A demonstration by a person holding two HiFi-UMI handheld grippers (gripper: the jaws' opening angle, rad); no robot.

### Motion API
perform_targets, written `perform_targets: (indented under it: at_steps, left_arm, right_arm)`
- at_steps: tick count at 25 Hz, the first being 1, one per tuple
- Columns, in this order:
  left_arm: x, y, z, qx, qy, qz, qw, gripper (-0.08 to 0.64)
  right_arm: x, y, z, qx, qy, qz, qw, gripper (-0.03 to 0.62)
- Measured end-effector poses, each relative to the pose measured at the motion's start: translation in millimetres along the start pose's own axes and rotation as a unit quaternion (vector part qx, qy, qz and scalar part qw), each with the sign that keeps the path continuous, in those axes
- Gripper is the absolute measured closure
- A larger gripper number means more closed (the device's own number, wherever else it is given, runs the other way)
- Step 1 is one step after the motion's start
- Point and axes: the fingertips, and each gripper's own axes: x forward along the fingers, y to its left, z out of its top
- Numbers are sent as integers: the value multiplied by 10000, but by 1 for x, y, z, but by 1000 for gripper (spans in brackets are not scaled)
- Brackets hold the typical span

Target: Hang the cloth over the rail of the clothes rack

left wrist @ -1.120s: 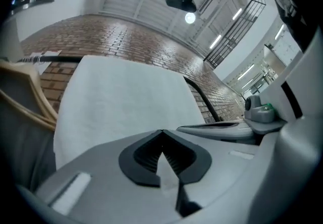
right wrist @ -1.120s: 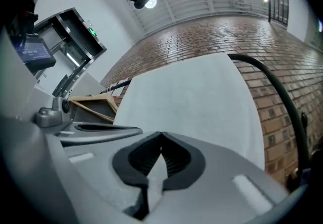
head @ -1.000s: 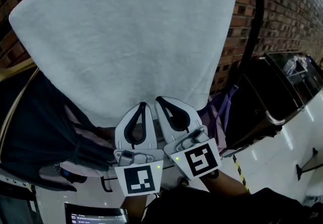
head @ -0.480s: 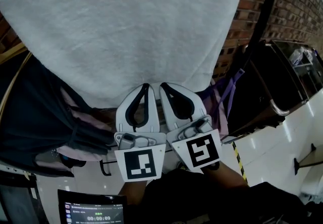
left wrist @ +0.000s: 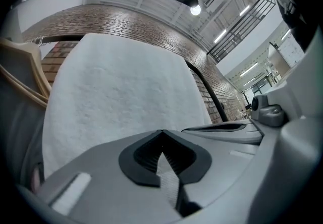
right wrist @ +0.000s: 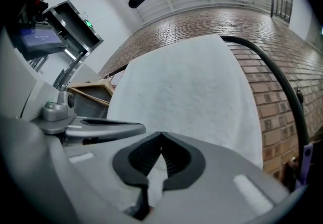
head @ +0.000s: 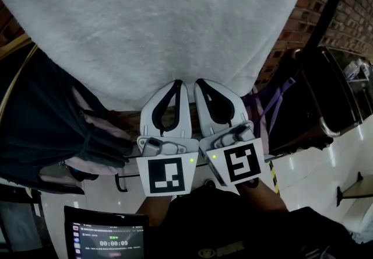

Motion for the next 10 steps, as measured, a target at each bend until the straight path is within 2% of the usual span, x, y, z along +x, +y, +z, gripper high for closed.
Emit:
perform_targets:
  at_steps: [10]
  left_arm:
    - [23, 16, -11, -27, -119, 18, 9999, 554]
  right_arm:
    - [27, -3, -15, -76, -34, 70, 9999, 589]
